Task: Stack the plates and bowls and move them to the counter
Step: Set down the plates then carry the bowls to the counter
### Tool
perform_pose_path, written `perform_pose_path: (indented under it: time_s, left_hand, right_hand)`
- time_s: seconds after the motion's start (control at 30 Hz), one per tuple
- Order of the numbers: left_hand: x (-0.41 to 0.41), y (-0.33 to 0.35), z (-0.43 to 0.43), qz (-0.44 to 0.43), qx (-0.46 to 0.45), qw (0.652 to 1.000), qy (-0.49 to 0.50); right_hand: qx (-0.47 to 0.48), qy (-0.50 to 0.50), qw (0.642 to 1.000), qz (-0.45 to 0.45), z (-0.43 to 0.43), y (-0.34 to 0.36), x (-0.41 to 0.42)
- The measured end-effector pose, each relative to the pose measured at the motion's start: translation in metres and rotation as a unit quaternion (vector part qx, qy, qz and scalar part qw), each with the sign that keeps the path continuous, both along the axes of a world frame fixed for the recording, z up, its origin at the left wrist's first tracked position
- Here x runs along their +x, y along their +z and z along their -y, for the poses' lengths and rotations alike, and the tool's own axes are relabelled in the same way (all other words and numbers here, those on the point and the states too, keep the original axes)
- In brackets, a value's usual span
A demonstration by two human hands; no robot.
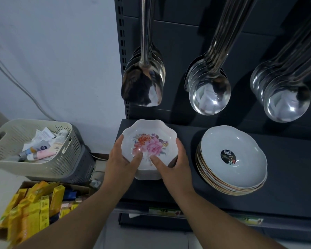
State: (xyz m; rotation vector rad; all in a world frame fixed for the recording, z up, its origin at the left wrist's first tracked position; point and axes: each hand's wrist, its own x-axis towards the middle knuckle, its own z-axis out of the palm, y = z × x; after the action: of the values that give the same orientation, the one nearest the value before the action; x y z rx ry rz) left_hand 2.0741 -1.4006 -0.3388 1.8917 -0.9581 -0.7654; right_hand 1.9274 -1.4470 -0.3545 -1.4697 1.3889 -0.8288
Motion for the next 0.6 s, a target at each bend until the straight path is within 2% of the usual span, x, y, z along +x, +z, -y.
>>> perform_pose_path:
  time_s: [0.13, 0.3, 0.47, 0.6]
  left_hand:
    - [-0.002, 0.009, -0.006, 0.034, 0.017, 0.999, -0.004]
    - [-0.010, 0.030, -0.013, 0.071, 0.059, 0.994, -0.050]
    - [-0.016, 0.065, -0.023, 0.140, 0.056, 0.984, -0.093]
    - [-0.021, 0.098, -0.027, 0.161, 0.033, 0.980, -0.112]
  right_hand:
    - [0.006, -0.004, 1.000, -0.016, -0.004, 0.012, -0.007]
    - [0.000, 0.008, 0.997, -0.078, -0.012, 0.041, -0.017]
    - [-0.025, 0.028, 0.986, -0.161, -0.025, 0.080, -0.027]
    - [-0.048, 0.044, 0.976, -0.209, -0.037, 0.120, -0.041]
